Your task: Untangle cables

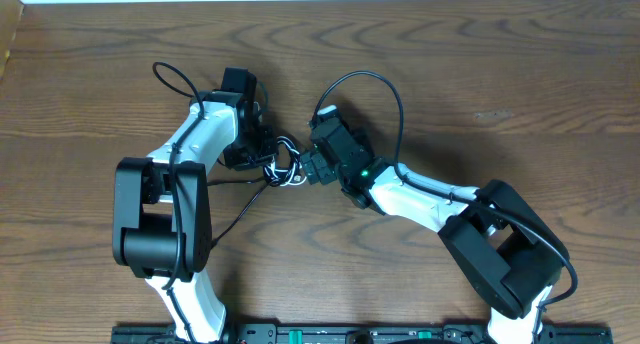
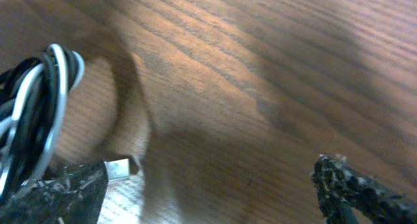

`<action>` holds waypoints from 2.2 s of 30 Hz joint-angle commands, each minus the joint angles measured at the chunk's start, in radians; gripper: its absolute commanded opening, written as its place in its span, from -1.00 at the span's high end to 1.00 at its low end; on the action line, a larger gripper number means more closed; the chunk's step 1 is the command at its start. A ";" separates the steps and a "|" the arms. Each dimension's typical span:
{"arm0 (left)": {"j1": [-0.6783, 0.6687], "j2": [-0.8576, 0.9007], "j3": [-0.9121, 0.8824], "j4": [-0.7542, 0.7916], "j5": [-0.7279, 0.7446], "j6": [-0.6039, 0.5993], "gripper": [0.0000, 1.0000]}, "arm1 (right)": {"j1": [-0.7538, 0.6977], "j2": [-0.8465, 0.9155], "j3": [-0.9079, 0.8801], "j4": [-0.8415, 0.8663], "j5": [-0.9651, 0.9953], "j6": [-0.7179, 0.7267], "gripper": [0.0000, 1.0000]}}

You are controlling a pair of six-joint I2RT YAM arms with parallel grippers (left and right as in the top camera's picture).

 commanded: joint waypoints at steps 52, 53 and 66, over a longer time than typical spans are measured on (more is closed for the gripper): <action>0.000 0.005 -0.001 0.003 0.005 0.013 0.73 | -0.001 -0.056 0.011 -0.058 -0.059 -0.067 -0.54; 0.000 0.005 -0.001 0.003 0.005 0.013 0.73 | -0.001 -0.061 0.011 -0.058 -0.044 -0.067 -0.55; 0.000 0.005 -0.001 0.003 0.005 0.013 0.73 | -0.003 -0.059 0.010 -0.074 0.011 -0.067 -0.83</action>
